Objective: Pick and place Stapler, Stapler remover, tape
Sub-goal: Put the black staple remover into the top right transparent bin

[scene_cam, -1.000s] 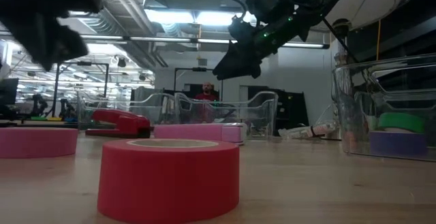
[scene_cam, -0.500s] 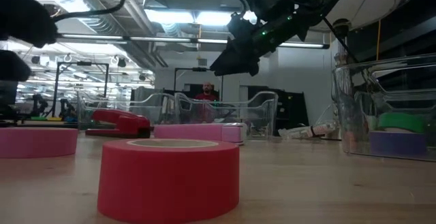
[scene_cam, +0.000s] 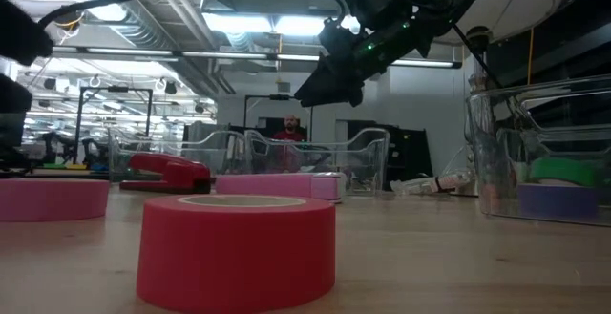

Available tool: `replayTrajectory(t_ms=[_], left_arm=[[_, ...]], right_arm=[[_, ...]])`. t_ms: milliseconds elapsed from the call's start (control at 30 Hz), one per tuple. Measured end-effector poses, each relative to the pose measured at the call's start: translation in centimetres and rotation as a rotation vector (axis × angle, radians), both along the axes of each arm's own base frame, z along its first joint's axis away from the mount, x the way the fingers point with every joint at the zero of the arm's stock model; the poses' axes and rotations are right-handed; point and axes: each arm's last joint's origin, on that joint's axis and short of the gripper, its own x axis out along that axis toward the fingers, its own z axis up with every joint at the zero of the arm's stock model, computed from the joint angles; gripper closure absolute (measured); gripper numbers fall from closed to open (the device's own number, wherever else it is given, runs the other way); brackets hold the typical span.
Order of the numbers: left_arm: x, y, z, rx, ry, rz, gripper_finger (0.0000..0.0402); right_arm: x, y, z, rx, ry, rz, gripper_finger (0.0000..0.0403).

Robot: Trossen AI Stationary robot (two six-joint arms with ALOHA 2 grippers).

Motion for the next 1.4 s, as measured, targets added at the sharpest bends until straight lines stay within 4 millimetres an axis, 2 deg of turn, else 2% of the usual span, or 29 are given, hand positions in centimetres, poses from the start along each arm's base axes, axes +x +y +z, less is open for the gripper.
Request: replayTrajectory(t_ms=[233,333,500,667,1000,1400], left_arm=[[-0.1,-0.8,-1.1,0.010,0.064,-0.033,0.0309],[-0.2,-0.8,-1.3,0.033,0.079,-0.041,0.0330],[-0.7,-0.4,-1.4,0.067,0.127,-0.036,0.0388],[-0.7,0.0,-1.3,0.120,0.115,-0.019,0.0395],[0.8,3.0,0.6,0.291,-0.172,0.151,0.0399],[4.5,6.9,3.2,0.441,-0.507,0.173,0.0399]], right_arm=[[0.0,0.0,0.0,-0.016,0.003,0.010,0.0237],[0.0,0.0,0.0,-0.016,0.003,0.010,0.0237],[0.0,0.0,0.0,-0.016,0.003,0.010,0.0237],[0.0,0.0,0.0,-0.016,0.003,0.010,0.0237],[0.0,0.0,0.0,-0.016,0.003,0.010,0.0237],[0.0,0.0,0.0,-0.020,0.002,0.012,0.0237]])
